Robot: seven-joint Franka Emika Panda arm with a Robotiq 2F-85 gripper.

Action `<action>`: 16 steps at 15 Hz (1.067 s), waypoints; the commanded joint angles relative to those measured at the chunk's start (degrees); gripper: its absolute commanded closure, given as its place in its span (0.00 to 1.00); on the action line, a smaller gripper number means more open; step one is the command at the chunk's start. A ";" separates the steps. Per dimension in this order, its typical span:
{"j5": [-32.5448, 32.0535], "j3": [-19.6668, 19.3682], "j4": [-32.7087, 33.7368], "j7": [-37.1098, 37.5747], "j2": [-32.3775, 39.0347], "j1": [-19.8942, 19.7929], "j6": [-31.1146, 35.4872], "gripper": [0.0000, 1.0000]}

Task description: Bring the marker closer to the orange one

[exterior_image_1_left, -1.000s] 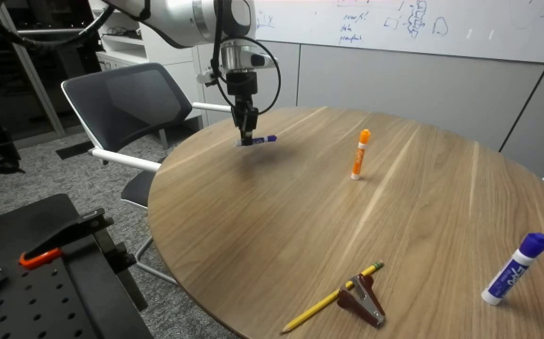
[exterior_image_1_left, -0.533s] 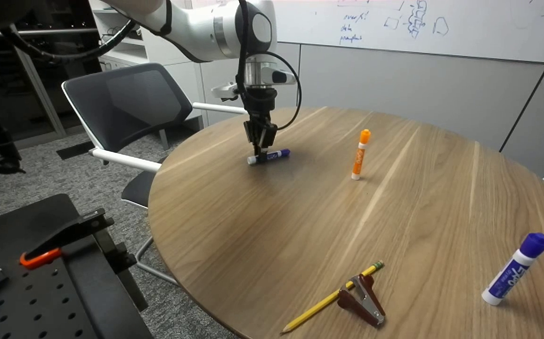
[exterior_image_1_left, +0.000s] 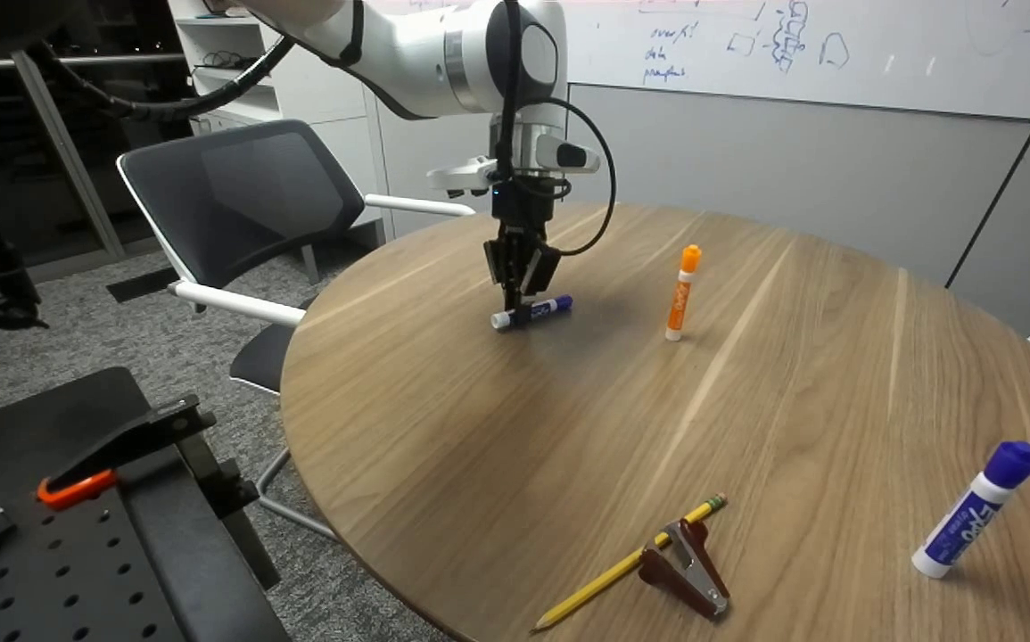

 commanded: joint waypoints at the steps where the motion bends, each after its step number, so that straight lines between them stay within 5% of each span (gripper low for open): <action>1: 0.71 -0.25 1.87 -3.64 2.18 -1.93 -3.21 0.47; 8: 0.22 -0.31 -3.63 -8.08 0.17 -4.30 -1.21 0.00; 13: -0.22 -0.37 -4.13 -10.74 0.15 -4.53 0.22 0.00; 16: -0.48 0.46 -5.77 -12.22 -1.88 -4.40 7.06 0.00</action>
